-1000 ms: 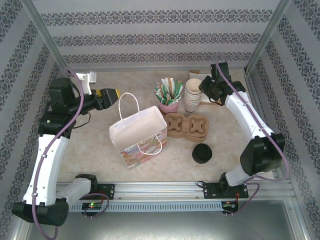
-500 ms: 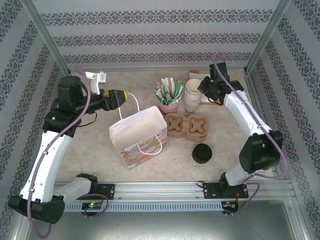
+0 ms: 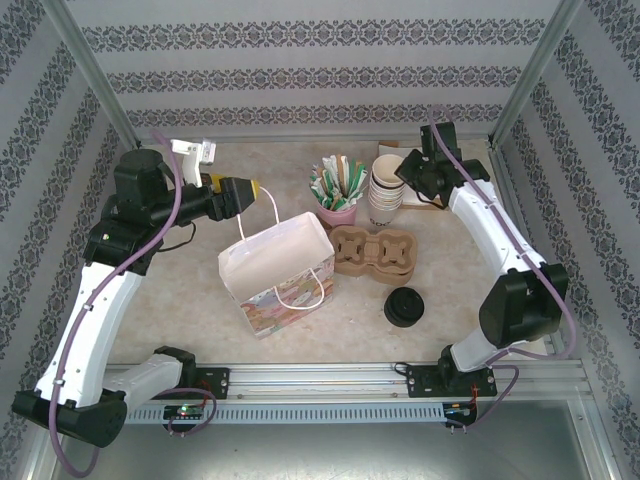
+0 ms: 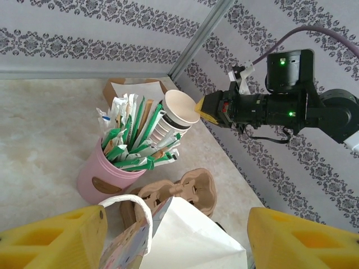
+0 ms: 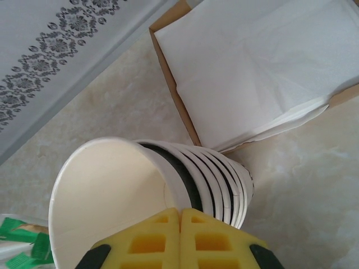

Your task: Pack the takeout coffee

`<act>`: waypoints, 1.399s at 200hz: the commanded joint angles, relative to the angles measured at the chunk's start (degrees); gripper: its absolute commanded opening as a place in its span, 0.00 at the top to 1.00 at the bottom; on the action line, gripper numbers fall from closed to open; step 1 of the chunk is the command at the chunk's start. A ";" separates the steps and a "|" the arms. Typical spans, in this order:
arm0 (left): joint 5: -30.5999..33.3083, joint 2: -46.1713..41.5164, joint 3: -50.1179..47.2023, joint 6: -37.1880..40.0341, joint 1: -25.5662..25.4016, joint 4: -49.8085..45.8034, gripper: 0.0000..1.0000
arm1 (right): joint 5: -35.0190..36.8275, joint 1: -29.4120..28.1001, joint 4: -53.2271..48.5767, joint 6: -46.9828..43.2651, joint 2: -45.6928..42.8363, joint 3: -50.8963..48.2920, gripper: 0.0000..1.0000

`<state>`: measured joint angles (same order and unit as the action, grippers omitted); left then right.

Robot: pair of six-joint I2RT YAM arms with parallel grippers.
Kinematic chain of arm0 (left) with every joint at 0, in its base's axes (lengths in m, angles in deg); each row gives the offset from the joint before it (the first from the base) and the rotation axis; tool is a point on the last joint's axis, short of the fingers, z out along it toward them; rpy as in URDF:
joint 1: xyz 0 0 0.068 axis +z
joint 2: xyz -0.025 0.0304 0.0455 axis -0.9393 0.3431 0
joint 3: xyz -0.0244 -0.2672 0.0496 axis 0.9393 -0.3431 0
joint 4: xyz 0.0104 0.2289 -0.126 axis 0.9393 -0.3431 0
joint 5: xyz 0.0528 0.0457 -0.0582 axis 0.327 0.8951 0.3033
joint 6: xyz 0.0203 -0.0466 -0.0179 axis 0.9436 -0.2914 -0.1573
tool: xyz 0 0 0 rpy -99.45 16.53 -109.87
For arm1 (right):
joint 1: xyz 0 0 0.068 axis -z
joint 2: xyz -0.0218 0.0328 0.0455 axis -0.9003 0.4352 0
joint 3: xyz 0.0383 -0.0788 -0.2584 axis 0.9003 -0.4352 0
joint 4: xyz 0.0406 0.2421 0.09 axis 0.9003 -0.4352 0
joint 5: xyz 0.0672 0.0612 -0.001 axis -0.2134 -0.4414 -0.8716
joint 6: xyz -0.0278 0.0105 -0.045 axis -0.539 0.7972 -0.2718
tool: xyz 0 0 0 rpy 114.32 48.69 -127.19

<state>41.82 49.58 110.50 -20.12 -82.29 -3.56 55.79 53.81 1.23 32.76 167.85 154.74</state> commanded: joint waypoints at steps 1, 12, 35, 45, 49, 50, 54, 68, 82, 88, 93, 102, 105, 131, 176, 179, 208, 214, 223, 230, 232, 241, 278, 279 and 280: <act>1.32 0.02 1.67 1.67 -1.19 0.59 0.33 | 0.21 -0.32 -0.23 0.29 -3.32 3.32 1.00; 1.98 0.19 1.75 1.77 -1.47 0.64 0.33 | -0.64 -0.28 -0.39 0.51 -4.25 4.08 1.00; 3.07 0.16 1.93 2.08 -2.02 0.79 0.33 | -0.88 -0.35 -1.17 0.61 -7.03 5.63 1.00; 3.48 0.37 2.47 1.70 -2.31 0.82 0.32 | -0.29 -0.38 -1.92 0.48 -8.61 6.42 1.00; 3.68 0.49 2.70 1.29 -2.33 0.81 0.31 | -0.05 -0.37 -2.27 0.48 -9.22 6.76 1.00; 3.73 0.50 2.80 1.16 -2.37 0.81 0.31 | -0.02 -0.35 -2.40 0.43 -9.39 6.86 1.00; 3.86 0.60 3.21 0.66 -2.40 0.81 0.31 | 0.14 -0.33 -2.79 0.47 -10.06 7.22 1.00; 3.48 0.83 4.35 -0.32 -2.60 1.19 0.29 | 0.47 -0.45 -4.19 0.39 -12.18 8.58 1.00; 3.60 0.73 4.90 -0.97 -3.00 1.77 0.28 | 0.23 -0.69 -5.54 -0.16 -14.50 10.01 1.00; 3.53 0.77 5.13 -1.12 -3.13 1.86 0.28 | 0.14 -0.90 -6.27 -0.45 -15.47 10.63 1.00; 3.59 0.79 5.47 -1.29 -3.27 1.69 0.28 | 0.17 -1.15 -7.12 -0.73 -16.24 11.09 1.00; 3.61 1.15 6.65 -1.96 -3.81 0.80 0.28 | 0.17 -1.63 -8.96 -1.25 -17.61 11.95 1.00; 3.61 1.23 7.06 -2.17 -3.98 0.51 0.28 | 0.10 -1.99 -9.54 -1.41 -18.10 12.19 1.00; 2.98 2.63 10.13 -2.81 -7.36 -0.83 0.28 | 0.91 -5.80 -14.99 -1.99 -22.97 11.78 1.00; 6.01 6.46 11.42 -2.45 -18.30 0.40 0.28 | 6.03 -14.85 -25.33 1.52 -34.35 3.85 1.00; 6.36 6.86 11.69 -2.22 -18.93 0.06 0.28 | 5.99 -15.24 -26.16 1.75 -34.95 3.32 1.00; 10.36 9.25 12.95 -0.20 -24.39 -2.25 0.29 | 6.19 -19.84 -33.67 3.66 -39.05 -3.42 1.00; 11.96 9.38 12.73 0.34 -25.38 -2.88 0.29 | 5.56 -20.89 -34.42 3.66 -39.98 -5.60 1.00; 14.23 9.69 12.72 1.38 -26.70 -4.39 0.29 | 4.29 -22.23 -35.11 3.49 -41.17 -8.86 1.00; 15.87 9.98 12.81 2.13 -27.54 -5.78 0.29 | 3.73 -23.20 -35.18 3.85 -41.93 -11.28 1.00; 16.21 10.10 12.83 2.24 -27.72 -6.20 0.29 | 3.58 -23.49 -35.04 4.13 -42.13 -12.02 1.00; 17.58 10.41 12.86 2.32 -28.30 -7.43 0.30 | 2.40 -25.08 -33.15 5.13 -43.36 -15.49 1.00; 20.90 10.26 12.45 2.12 -28.76 -10.55 0.30 | 1.62 -33.68 -23.72 9.24 -43.70 -26.66 1.00; 21.09 10.22 12.42 2.15 -28.77 -10.58 0.30 | 1.69 -33.88 -23.54 9.30 -43.63 -26.81 1.00; 21.27 10.20 12.41 2.17 -28.77 -10.65 0.30 | 1.73 -34.07 -23.36 9.41 -43.51 -27.02 1.00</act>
<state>58.34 60.33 121.61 -19.44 -110.34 -10.01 58.11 24.04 -28.25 38.77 124.14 131.92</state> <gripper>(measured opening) 0.703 0.064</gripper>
